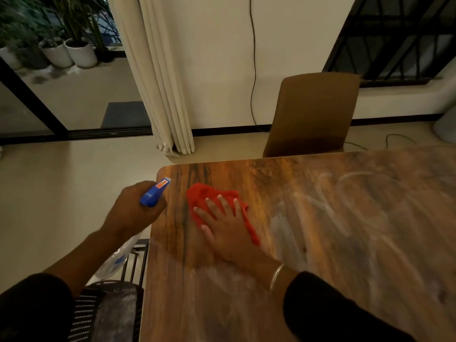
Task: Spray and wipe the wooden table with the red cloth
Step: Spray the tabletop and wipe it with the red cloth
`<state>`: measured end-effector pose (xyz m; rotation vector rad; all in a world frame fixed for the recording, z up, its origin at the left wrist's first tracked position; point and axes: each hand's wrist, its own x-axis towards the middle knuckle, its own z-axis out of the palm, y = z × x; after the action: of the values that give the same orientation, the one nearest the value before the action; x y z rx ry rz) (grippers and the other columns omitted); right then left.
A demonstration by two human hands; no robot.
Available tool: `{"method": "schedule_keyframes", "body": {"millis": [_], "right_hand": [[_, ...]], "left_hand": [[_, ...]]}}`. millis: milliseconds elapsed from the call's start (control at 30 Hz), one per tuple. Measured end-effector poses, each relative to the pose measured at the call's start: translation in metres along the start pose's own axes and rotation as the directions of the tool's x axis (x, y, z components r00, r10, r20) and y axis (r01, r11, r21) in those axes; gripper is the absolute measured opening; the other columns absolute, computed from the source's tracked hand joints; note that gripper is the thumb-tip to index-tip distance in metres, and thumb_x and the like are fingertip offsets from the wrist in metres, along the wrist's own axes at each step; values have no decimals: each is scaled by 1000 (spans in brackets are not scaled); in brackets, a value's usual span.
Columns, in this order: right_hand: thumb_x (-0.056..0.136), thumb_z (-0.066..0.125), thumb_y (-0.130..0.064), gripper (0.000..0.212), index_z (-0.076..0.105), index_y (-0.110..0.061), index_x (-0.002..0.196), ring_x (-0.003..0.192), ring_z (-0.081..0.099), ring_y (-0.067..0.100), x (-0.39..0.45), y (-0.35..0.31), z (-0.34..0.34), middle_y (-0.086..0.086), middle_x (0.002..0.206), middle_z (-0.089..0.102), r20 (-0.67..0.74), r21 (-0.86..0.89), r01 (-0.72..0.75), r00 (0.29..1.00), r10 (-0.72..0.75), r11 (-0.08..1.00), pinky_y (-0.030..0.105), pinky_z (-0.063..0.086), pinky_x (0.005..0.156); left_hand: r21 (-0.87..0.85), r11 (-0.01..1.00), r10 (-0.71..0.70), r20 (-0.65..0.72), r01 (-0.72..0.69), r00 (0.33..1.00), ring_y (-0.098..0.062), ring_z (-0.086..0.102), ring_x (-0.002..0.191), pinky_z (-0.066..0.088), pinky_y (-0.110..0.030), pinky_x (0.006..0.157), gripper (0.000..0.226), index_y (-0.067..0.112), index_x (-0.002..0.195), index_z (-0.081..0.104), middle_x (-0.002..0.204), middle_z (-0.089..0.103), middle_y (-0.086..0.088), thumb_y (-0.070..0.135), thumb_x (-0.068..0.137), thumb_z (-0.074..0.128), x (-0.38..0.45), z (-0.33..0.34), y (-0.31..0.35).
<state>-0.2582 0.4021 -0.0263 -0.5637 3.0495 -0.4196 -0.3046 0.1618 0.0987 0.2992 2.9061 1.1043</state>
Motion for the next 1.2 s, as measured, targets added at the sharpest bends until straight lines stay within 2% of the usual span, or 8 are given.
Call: {"method": "schedule_keyframes", "body": {"millis": [133, 267, 533, 667, 800, 900, 1100, 1200], "right_hand": [[104, 31, -59, 59, 30, -44, 161, 157, 30, 36, -17, 133, -54, 3, 170, 36, -47, -84, -446, 895, 444, 891, 69, 19, 126], [102, 15, -63, 70, 14, -42, 169, 162, 15, 41, -32, 131, -46, 6, 178, 18, -56, -106, -555, 832, 552, 825, 75, 11, 125], [107, 23, -65, 72, 16, -32, 170, 162, 11, 48, -29, -161, 51, 10, 179, 6, -1, -5, -158, 987, 158, 987, 79, 18, 120], [109, 28, -57, 65, 15, -38, 170, 163, 16, 39, -40, -108, 34, 4, 179, 11, -15, -53, -26, 1000, 26, 998, 71, 25, 122], [107, 25, -52, 65, 13, -39, 170, 163, 18, 38, -67, 15, -8, 4, 178, 17, -73, -113, -419, 908, 413, 901, 72, 17, 124], [108, 30, -52, 67, 14, -35, 170, 163, 10, 42, -64, 7, -8, 7, 179, 13, -107, -60, -600, 798, 593, 797, 75, 11, 124], [110, 15, -59, 66, 22, -31, 170, 162, 18, 44, -37, -143, 43, 9, 178, 17, -39, -44, -218, 975, 217, 975, 74, 16, 125], [109, 31, -55, 65, 19, -34, 170, 162, 20, 40, -50, -110, 38, 5, 178, 18, -34, -82, -122, 992, 119, 989, 72, 20, 125]], "left_hand": [[10, 1000, 21, 12, -22, 1000, -20, 61, 61, 51, -32, 63, 11, 15, 82, 59, 68, 62, -3, 19, 87, 68, -9, -4, 3], [49, 999, 18, 7, -19, 1000, -19, 54, 58, 41, -27, 59, 15, 12, 78, 58, 66, 59, -5, 18, 87, 67, -25, -1, -2], [-34, 998, -52, -44, 51, 998, -21, 54, 57, 47, -30, 58, 16, 19, 74, 54, 64, 58, -4, 17, 86, 64, -51, -11, -10], [43, 997, -67, -54, 70, 996, -25, 60, 61, 51, -32, 62, 9, 11, 82, 58, 69, 61, -8, 14, 87, 65, -54, -23, -26], [86, 994, -71, -46, 75, 996, -24, 57, 62, 49, -34, 63, 10, 11, 82, 57, 70, 60, -8, 15, 87, 65, -62, -27, -40], [71, 994, -84, -60, 88, 995, -27, 57, 61, 53, -42, 66, 11, 12, 79, 57, 69, 59, -8, 15, 87, 65, -67, -30, -43], [95, 995, -34, -57, 39, 998, -30, 57, 63, 54, -49, 68, 10, 8, 82, 58, 70, 60, -11, 15, 86, 64, -56, -29, -19], [113, 992, 57, -32, -53, 998, -28, 57, 63, 54, -46, 67, 13, 10, 83, 58, 70, 60, -10, 20, 87, 66, -36, -28, 8]]}}
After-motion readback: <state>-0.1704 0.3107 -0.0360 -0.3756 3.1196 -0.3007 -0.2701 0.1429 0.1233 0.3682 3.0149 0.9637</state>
